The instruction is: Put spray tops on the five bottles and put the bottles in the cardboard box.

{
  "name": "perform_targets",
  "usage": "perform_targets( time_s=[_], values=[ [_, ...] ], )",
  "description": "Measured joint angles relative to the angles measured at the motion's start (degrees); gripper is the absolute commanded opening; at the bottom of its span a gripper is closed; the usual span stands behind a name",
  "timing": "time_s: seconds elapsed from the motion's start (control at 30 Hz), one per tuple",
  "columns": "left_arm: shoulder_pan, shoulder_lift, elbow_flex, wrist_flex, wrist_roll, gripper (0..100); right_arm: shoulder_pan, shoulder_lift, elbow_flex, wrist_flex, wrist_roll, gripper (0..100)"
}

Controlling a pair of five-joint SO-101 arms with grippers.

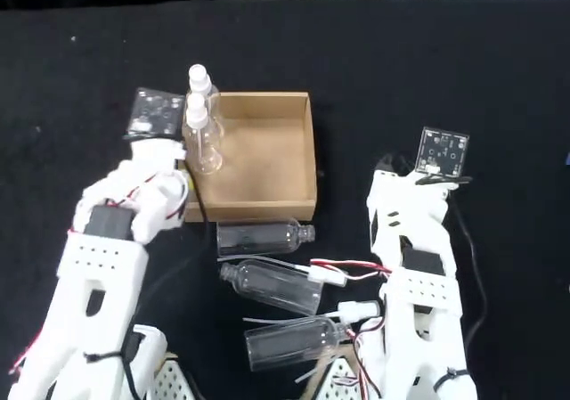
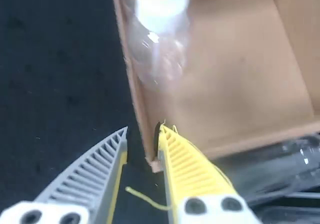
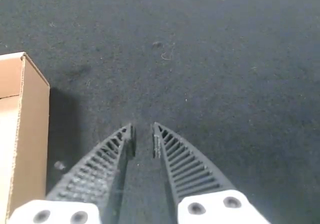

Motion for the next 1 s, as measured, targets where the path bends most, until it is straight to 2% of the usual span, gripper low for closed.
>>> perform_targets(
  time_s=[0.23,0.33,0.7,0.9,1.0],
  values=[
    [1.8,7.4,-1.8,-3.1,0.1,9,0.0,0.0,0.0,0.0,0.0,5.3],
    [1.8,11.1,-3.4,-5.2,2.5,9,0.0,0.0,0.0,0.0,0.0,5.3],
    [1.8,20.7,-9.1,-6.6,4.7,9,0.0,0.0,0.0,0.0,0.0,5.3],
    [2.7,20.7,-7.4,-14.5,4.7,9,0.0,0.0,0.0,0.0,0.0,5.3],
    [2.7,20.8,-7.3,-15.9,4.7,9,0.0,0.0,0.0,0.0,0.0,5.3]
  ],
)
